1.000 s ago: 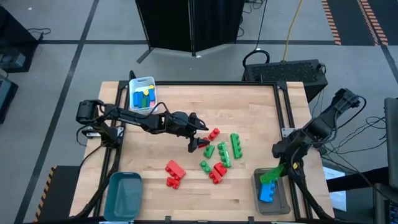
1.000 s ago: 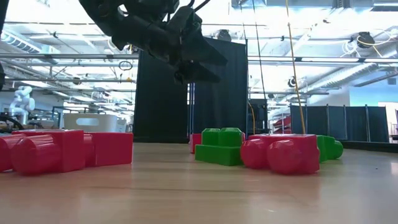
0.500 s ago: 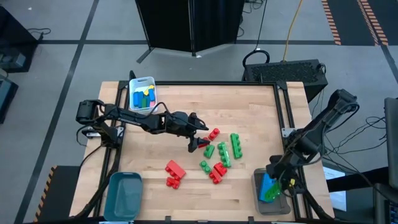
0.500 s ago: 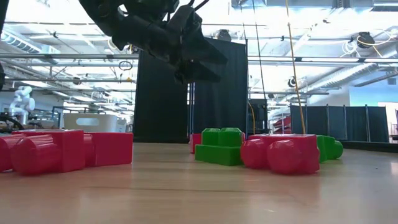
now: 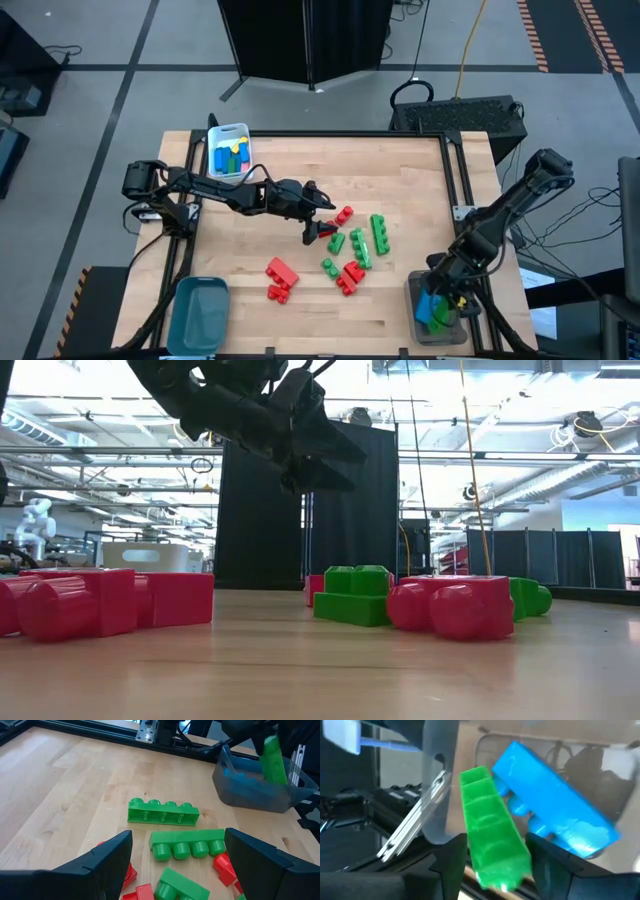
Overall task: Sort blocks by size
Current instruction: Put the green 4 stud gamepiece into the black bin
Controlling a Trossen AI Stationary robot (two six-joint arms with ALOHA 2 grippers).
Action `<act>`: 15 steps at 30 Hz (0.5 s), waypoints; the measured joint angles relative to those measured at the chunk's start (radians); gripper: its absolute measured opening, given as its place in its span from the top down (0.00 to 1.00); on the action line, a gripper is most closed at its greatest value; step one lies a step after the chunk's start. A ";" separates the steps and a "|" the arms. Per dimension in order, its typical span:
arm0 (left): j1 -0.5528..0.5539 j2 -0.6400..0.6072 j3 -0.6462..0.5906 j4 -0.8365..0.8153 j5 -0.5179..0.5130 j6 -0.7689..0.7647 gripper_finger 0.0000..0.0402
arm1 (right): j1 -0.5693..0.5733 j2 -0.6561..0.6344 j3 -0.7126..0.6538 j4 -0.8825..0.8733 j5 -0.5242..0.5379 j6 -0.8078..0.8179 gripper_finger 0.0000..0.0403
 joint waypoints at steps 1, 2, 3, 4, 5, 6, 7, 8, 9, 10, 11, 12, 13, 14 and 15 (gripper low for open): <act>0.000 0.000 0.000 0.000 0.000 0.000 0.24 | -0.008 -0.001 0.000 -0.003 0.012 -0.006 0.52; 0.000 0.000 0.000 0.000 0.000 0.000 0.24 | -0.018 -0.002 0.000 -0.007 0.018 -0.014 0.50; 0.000 0.000 0.000 0.000 0.000 0.000 0.24 | -0.027 -0.003 0.000 -0.012 0.019 -0.026 0.48; 0.000 0.000 0.000 -0.001 0.001 0.000 0.24 | -0.038 -0.006 0.000 -0.023 0.022 -0.036 0.46; 0.000 0.000 0.000 -0.002 0.001 0.000 0.24 | -0.050 -0.009 0.000 -0.034 0.023 -0.042 0.44; 0.000 0.000 0.000 -0.005 0.003 0.000 0.24 | -0.062 -0.013 0.000 -0.048 0.023 -0.045 0.42; 0.000 0.000 0.000 -0.007 0.005 0.000 0.24 | -0.074 -0.017 0.000 -0.065 0.019 -0.047 0.41; 0.000 0.000 0.000 -0.008 0.005 0.001 0.24 | -0.085 -0.021 0.000 -0.085 0.014 -0.047 0.39; 0.000 0.000 0.000 -0.010 0.005 0.001 0.24 | -0.095 -0.027 0.000 -0.105 0.014 -0.043 0.38; 0.000 0.000 0.000 -0.016 0.005 0.001 0.24 | -0.104 -0.034 0.000 -0.123 0.014 -0.038 0.38; 0.000 0.000 0.000 -0.025 0.005 0.001 0.24 | -0.111 -0.042 0.000 -0.139 0.015 -0.034 0.38; 0.000 0.000 0.000 -0.037 0.005 0.003 0.24 | -0.117 -0.050 0.000 -0.152 0.015 -0.029 0.38; 0.000 0.002 0.000 -0.047 0.003 0.012 0.24 | -0.123 -0.055 0.000 -0.162 0.017 -0.022 0.38; -0.002 0.010 0.000 -0.047 -0.010 0.018 0.24 | -0.130 -0.061 0.000 -0.166 0.019 -0.021 0.38; -0.006 0.015 0.000 -0.049 -0.036 0.017 0.24 | -0.137 -0.065 0.000 -0.171 0.023 -0.020 0.39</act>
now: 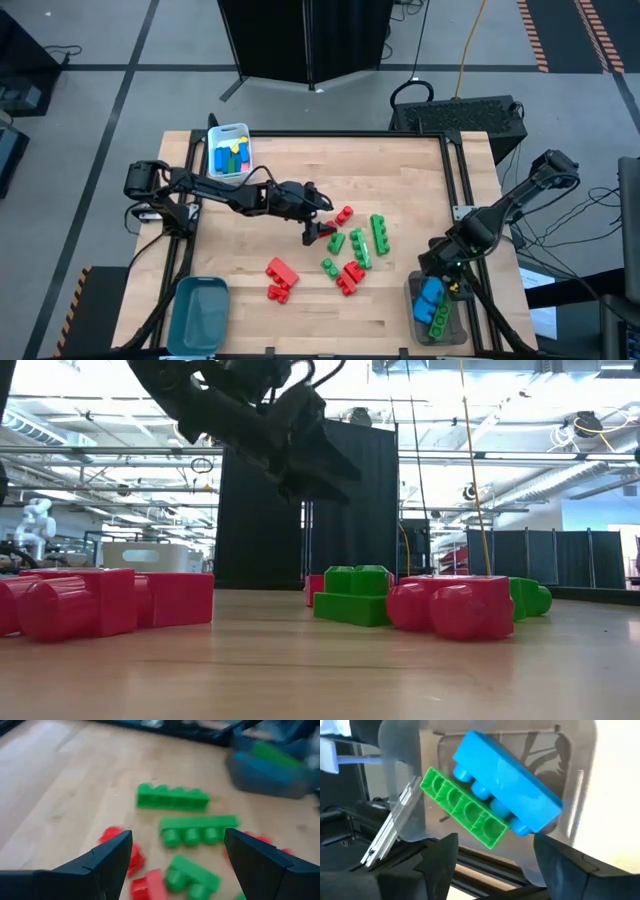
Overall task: Sort blocks by size
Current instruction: Put the green 4 stud gamepiece into the black bin
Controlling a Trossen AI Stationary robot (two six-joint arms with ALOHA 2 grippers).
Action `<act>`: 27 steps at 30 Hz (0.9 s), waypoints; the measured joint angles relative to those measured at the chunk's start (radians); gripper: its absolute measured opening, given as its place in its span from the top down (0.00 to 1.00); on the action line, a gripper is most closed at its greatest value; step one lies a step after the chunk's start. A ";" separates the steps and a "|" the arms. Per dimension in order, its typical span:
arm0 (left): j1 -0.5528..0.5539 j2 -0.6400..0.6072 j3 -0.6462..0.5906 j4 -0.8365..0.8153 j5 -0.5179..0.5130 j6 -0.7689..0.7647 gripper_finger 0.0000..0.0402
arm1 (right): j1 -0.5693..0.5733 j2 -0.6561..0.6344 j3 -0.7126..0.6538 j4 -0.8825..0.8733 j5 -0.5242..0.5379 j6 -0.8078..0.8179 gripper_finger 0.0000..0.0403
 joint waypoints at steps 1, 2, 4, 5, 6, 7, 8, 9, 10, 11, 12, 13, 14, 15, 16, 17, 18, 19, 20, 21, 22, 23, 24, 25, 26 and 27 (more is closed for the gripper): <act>-0.003 0.005 0.000 -0.006 -0.029 -0.005 0.24 | -0.007 -0.001 0.000 -0.007 0.014 0.001 0.39; -0.007 0.013 0.000 -0.004 -0.056 -0.018 0.24 | -0.016 -0.001 0.000 -0.017 0.042 0.001 0.40; -0.014 0.032 0.000 -0.001 -0.101 -0.024 0.24 | -0.034 -0.001 0.000 -0.035 0.126 -0.010 0.41; -0.018 0.042 0.000 -0.010 -0.115 -0.023 0.24 | -0.043 -0.001 0.000 -0.038 0.161 -0.015 0.42; -0.020 0.053 0.000 -0.013 -0.123 -0.023 0.24 | -0.054 -0.001 0.000 -0.035 0.182 -0.022 0.42; -0.021 0.064 0.000 -0.014 -0.126 -0.021 0.24 | -0.063 -0.001 0.000 -0.029 0.194 -0.026 0.43; -0.023 0.075 0.000 -0.017 -0.126 -0.021 0.24 | -0.071 -0.001 0.001 -0.023 0.196 -0.030 0.43; -0.025 0.085 0.000 -0.019 -0.126 -0.022 0.24 | -0.077 -0.001 0.006 -0.023 0.196 -0.033 0.44; -0.025 0.096 -0.001 -0.018 -0.126 -0.023 0.24 | -0.083 -0.002 0.013 -0.015 0.197 -0.033 0.44; -0.025 0.105 -0.001 -0.017 -0.126 -0.023 0.24 | -0.087 -0.002 0.025 -0.008 0.197 -0.035 0.44; -0.025 0.112 -0.001 -0.017 -0.127 -0.023 0.24 | -0.090 -0.002 0.037 -0.003 0.199 -0.040 0.44; -0.025 0.121 -0.001 -0.012 -0.129 -0.024 0.24 | -0.090 -0.002 0.051 -0.002 0.201 -0.047 0.45; -0.026 0.129 -0.001 0.010 -0.129 -0.024 0.24 | -0.090 -0.002 0.067 0.001 0.203 -0.053 0.45; -0.027 0.139 -0.001 0.039 -0.129 -0.023 0.24 | -0.090 -0.002 0.085 0.004 0.206 -0.060 0.45; -0.026 0.149 -0.001 0.077 -0.129 -0.015 0.24 | -0.090 -0.002 0.104 0.007 0.214 -0.069 0.45; -0.026 0.162 0.000 0.128 -0.120 0.012 0.24 | -0.090 -0.002 0.125 0.007 0.231 -0.078 0.45; -0.026 0.178 0.003 0.170 -0.096 0.054 0.24 | -0.090 -0.002 0.144 0.007 0.254 -0.088 0.45; -0.026 0.195 0.013 0.187 -0.071 0.100 0.24 | -0.090 -0.002 0.164 0.006 0.285 -0.101 0.45; -0.028 0.213 0.030 0.185 -0.045 0.140 0.25 | -0.090 -0.002 0.182 0.006 0.320 -0.109 0.45; -0.030 0.233 0.053 0.174 -0.026 0.172 0.25 | -0.090 -0.002 0.199 0.006 0.345 -0.112 0.45; -0.033 0.253 0.076 0.157 -0.015 0.204 0.26 | -0.090 -0.002 0.212 0.006 0.364 -0.111 0.45; -0.035 0.269 0.101 0.135 -0.007 0.242 0.27 | -0.090 -0.002 0.221 0.003 0.377 -0.105 0.45; -0.039 0.285 0.129 0.108 -0.002 0.282 0.27 | -0.090 -0.002 0.228 0.002 0.385 -0.102 0.45; -0.041 0.300 0.159 0.082 0.000 0.317 0.28 | -0.090 -0.002 0.231 0.003 0.388 -0.101 0.45; -0.043 0.313 0.190 0.041 0.002 0.350 0.28 | -0.090 -0.002 0.232 0.002 0.388 -0.102 0.45; -0.045 0.324 0.219 -0.005 0.007 0.382 0.28 | -0.090 -0.002 0.233 0.000 0.388 -0.102 0.45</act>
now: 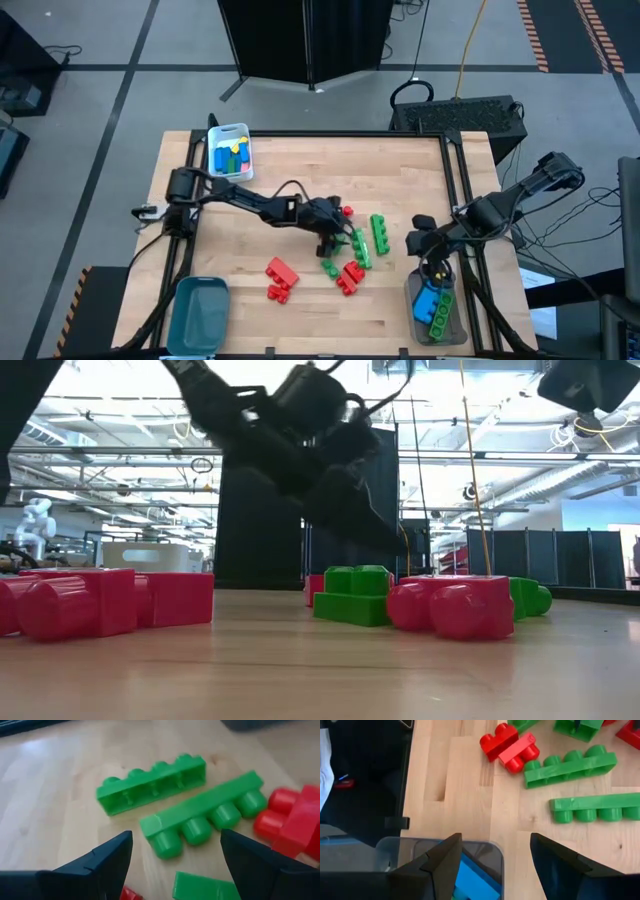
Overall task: Sort blocks by size
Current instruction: Put the green 4 stud gamepiece into the black bin
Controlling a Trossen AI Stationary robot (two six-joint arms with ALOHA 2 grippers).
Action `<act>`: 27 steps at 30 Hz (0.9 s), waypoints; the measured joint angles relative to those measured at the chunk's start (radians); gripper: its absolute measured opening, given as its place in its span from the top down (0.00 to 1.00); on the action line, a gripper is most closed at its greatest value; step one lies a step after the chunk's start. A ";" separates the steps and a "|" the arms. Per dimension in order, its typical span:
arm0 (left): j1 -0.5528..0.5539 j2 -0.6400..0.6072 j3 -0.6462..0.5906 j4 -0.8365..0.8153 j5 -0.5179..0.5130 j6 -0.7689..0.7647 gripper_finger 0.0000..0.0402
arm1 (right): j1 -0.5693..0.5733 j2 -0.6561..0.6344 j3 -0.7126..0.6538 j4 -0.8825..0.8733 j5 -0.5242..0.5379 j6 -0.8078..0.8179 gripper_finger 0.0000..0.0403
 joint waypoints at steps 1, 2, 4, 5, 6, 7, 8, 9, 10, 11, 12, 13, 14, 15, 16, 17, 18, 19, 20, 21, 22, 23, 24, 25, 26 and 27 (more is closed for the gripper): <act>-0.001 0.011 0.029 -0.042 0.004 0.034 0.28 | 0.000 0.000 0.000 -0.002 0.000 0.000 0.45; 0.000 0.019 0.059 -0.086 0.011 0.070 0.28 | 0.000 0.000 0.001 -0.008 0.000 0.002 0.45; 0.000 0.034 0.113 -0.162 0.013 0.134 0.28 | 0.000 0.000 0.001 -0.023 -0.001 0.019 0.45; 0.000 0.041 0.140 -0.204 0.014 0.166 0.28 | 0.000 0.000 0.001 -0.029 -0.002 0.024 0.45; 0.000 0.048 0.167 -0.237 0.014 0.199 0.28 | 0.000 0.000 0.001 -0.034 -0.002 0.025 0.45; 0.001 0.053 0.192 -0.271 0.014 0.234 0.28 | 0.000 0.000 0.001 -0.036 -0.002 0.026 0.45; 0.001 0.058 0.215 -0.303 0.014 0.268 0.28 | 0.000 0.000 0.001 -0.036 -0.002 0.026 0.45; 0.001 0.064 0.238 -0.331 0.015 0.302 0.28 | 0.000 0.000 0.001 -0.037 -0.003 0.026 0.45; 0.001 0.071 0.261 -0.355 0.015 0.332 0.28 | 0.000 0.000 0.001 -0.037 -0.003 0.026 0.45; 0.001 0.076 0.281 -0.384 0.015 0.361 0.28 | 0.000 0.000 0.001 -0.037 -0.004 0.026 0.45; 0.001 0.081 0.300 -0.415 0.015 0.388 0.28 | 0.000 0.000 0.001 -0.037 -0.004 0.026 0.45; 0.001 0.087 0.317 -0.434 0.015 0.415 0.28 | 0.000 0.000 0.001 -0.037 -0.004 0.025 0.45; 0.001 0.093 0.333 -0.450 0.015 0.441 0.28 | 0.000 0.000 0.001 -0.037 -0.004 0.024 0.45; 0.001 0.099 0.348 -0.464 0.015 0.465 0.28 | 0.000 0.000 0.001 -0.037 -0.004 0.024 0.45; 0.001 0.105 0.361 -0.482 0.015 0.488 0.28 | 0.000 0.000 0.001 -0.037 -0.004 0.023 0.45; 0.001 0.112 0.373 -0.502 0.015 0.513 0.28 | 0.000 0.000 0.001 -0.037 -0.004 0.023 0.45; 0.001 0.123 0.383 -0.508 0.015 0.534 0.28 | 0.000 0.000 0.001 -0.038 -0.004 0.023 0.45; 0.001 0.131 0.392 -0.509 0.015 0.551 0.28 | 0.000 0.000 0.001 -0.037 -0.004 0.023 0.45; 0.002 0.143 0.402 -0.520 0.015 0.570 0.28 | 0.000 0.000 0.001 -0.037 -0.004 0.023 0.45; 0.002 0.155 0.415 -0.528 0.015 0.588 0.28 | 0.000 0.000 0.001 -0.038 -0.004 0.023 0.45; 0.002 0.167 0.429 -0.531 0.015 0.599 0.28 | 0.000 0.000 0.001 -0.037 -0.004 0.025 0.45; 0.002 0.183 0.444 -0.532 0.015 0.611 0.28 | 0.000 0.001 0.001 -0.037 -0.004 0.025 0.45; 0.002 0.195 0.456 -0.530 0.015 0.622 0.28 | 0.000 0.001 0.001 -0.037 -0.004 0.026 0.45; 0.002 0.208 0.466 -0.534 0.015 0.635 0.28 | 0.000 0.001 0.001 -0.036 -0.004 0.026 0.45; 0.002 0.222 0.478 -0.536 0.015 0.647 0.28 | 0.000 0.001 0.001 -0.037 -0.004 0.026 0.45; 0.002 0.233 0.493 -0.536 0.015 0.652 0.28 | 0.000 0.001 0.001 -0.037 -0.004 0.027 0.45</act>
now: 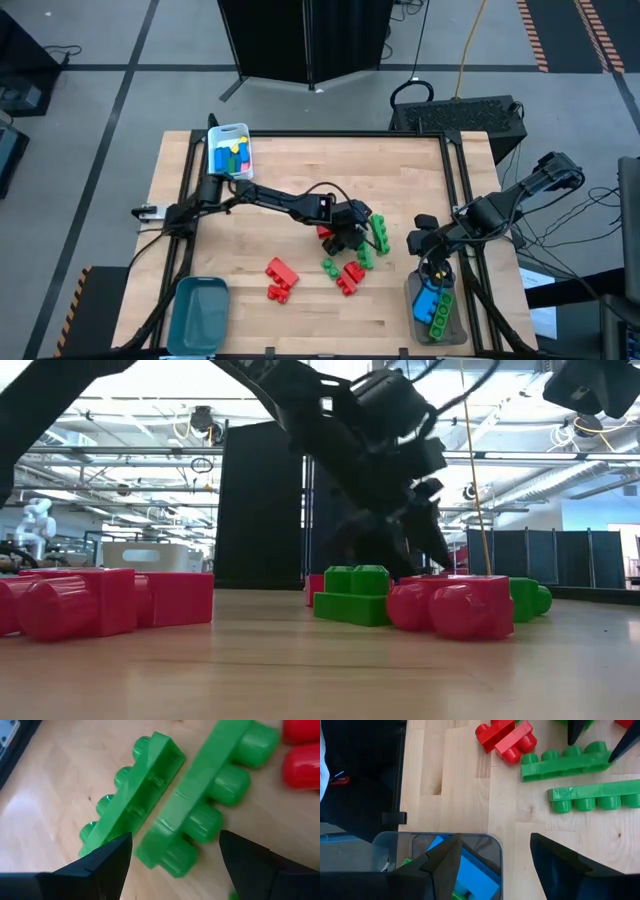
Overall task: Sort blocks by size
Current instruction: Put the green 4 stud gamepiece into the black bin
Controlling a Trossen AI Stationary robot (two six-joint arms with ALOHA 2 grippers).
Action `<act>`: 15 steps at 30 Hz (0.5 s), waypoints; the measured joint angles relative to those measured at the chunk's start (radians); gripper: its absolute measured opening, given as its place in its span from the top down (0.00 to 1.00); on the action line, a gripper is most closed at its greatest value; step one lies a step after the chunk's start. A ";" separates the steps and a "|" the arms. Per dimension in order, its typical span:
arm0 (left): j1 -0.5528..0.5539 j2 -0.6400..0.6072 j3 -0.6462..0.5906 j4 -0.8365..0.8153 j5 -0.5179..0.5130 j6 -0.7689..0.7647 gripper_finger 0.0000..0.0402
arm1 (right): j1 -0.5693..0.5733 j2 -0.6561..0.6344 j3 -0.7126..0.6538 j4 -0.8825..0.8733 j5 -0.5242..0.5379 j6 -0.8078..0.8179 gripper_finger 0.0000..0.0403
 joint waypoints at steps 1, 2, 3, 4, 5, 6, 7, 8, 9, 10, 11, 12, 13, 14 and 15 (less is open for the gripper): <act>0.000 0.013 0.015 -0.013 0.000 0.008 0.28 | 0.000 0.000 0.000 0.001 0.000 0.003 0.45; 0.001 0.025 0.031 -0.030 0.001 0.015 0.28 | 0.000 0.000 0.000 0.000 0.000 0.009 0.45; 0.001 0.034 0.046 -0.048 0.004 0.016 0.28 | 0.000 0.000 0.000 0.000 0.000 0.016 0.45; 0.001 0.044 0.058 -0.063 0.012 0.017 0.28 | 0.000 0.000 0.000 0.000 0.000 0.022 0.45; 0.002 0.053 0.070 -0.075 0.024 0.020 0.28 | 0.000 0.000 0.000 -0.001 0.000 0.025 0.45; 0.003 0.062 0.083 -0.089 0.035 0.025 0.28 | 0.000 0.000 0.000 -0.001 -0.001 0.025 0.45; 0.003 0.069 0.094 -0.103 0.047 0.025 0.28 | 0.000 0.000 0.000 -0.001 -0.001 0.025 0.45; 0.003 0.076 0.104 -0.116 0.053 0.026 0.28 | 0.000 0.000 0.000 -0.001 0.000 0.024 0.45; 0.004 0.084 0.113 -0.127 0.053 0.026 0.28 | 0.000 0.000 0.000 -0.001 -0.001 0.020 0.45; 0.003 0.087 0.115 -0.130 0.053 0.026 0.28 | 0.000 0.000 0.000 -0.001 0.000 0.016 0.45; 0.003 0.088 0.115 -0.136 0.053 0.026 0.28 | 0.000 0.000 0.000 -0.001 0.000 0.009 0.45; 0.003 0.088 0.115 -0.138 0.053 0.026 0.28 | 0.000 0.000 0.000 -0.001 0.000 0.002 0.45; 0.003 0.088 0.115 -0.141 0.053 0.026 0.28 | 0.000 0.000 0.000 -0.001 0.000 -0.003 0.45; 0.003 0.088 0.115 -0.145 0.053 0.025 0.28 | 0.000 0.000 0.000 -0.001 0.000 -0.006 0.45; 0.003 0.088 0.115 -0.145 0.053 0.024 0.28 | 0.000 0.000 0.000 -0.001 0.000 -0.008 0.45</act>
